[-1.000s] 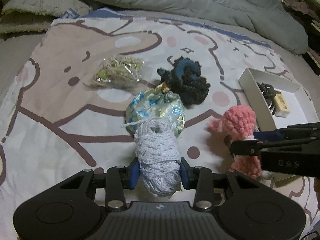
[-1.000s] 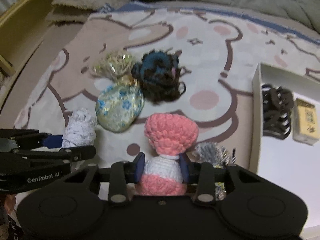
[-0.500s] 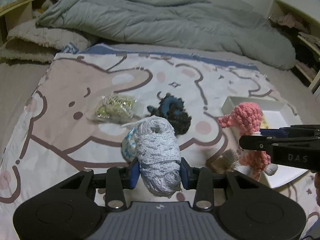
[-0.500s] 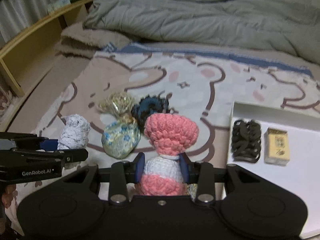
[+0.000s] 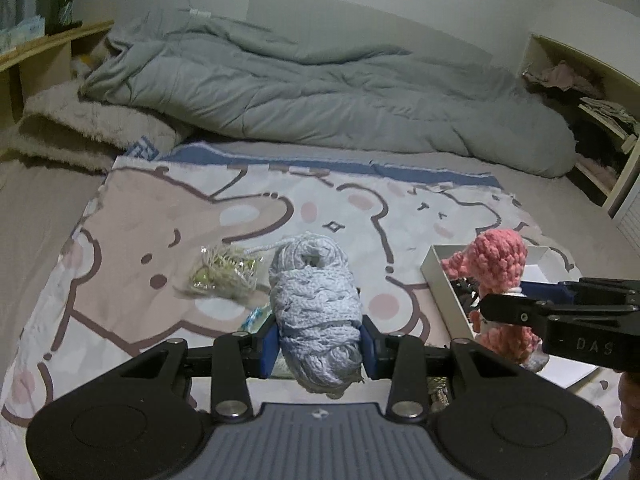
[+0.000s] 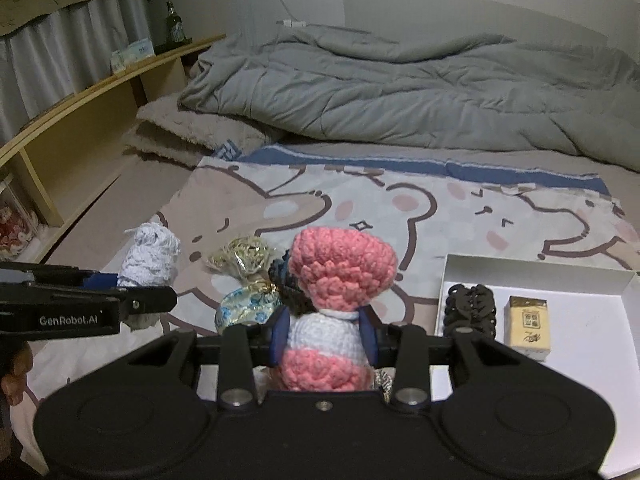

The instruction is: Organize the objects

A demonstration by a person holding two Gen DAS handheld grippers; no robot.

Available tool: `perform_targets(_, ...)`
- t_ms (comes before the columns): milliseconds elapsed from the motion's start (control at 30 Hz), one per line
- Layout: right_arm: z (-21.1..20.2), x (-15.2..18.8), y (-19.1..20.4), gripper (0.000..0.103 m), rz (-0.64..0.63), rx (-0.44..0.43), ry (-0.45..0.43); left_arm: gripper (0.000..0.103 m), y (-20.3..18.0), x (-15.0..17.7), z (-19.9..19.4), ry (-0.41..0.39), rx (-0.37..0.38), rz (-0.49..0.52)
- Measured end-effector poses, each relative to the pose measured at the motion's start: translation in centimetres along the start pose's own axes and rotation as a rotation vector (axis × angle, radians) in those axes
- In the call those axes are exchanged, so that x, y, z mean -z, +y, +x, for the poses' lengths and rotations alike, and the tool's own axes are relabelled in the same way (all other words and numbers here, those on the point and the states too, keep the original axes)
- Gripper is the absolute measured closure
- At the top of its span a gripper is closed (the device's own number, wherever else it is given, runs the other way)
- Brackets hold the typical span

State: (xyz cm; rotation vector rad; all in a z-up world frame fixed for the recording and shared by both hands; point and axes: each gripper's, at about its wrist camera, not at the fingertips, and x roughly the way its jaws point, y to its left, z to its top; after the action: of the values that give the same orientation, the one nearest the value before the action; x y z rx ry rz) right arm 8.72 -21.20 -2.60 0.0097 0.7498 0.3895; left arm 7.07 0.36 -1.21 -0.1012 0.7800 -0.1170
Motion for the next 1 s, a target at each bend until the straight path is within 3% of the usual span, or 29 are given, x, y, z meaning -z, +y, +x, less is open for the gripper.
perform_targets(667,-3.6,-0.9,-1.7,0.064,-0.058,0.035,-0.085,0.062,-3.8,-2.0,0.2,-0.038,0.054,0.030)
perform_targets(1000,-4.7,-2.2,-6.0,0.064,-0.032,0.089,-0.097,0.062,-7.5,-4.2,1.0,-0.072,0.110,0.071)
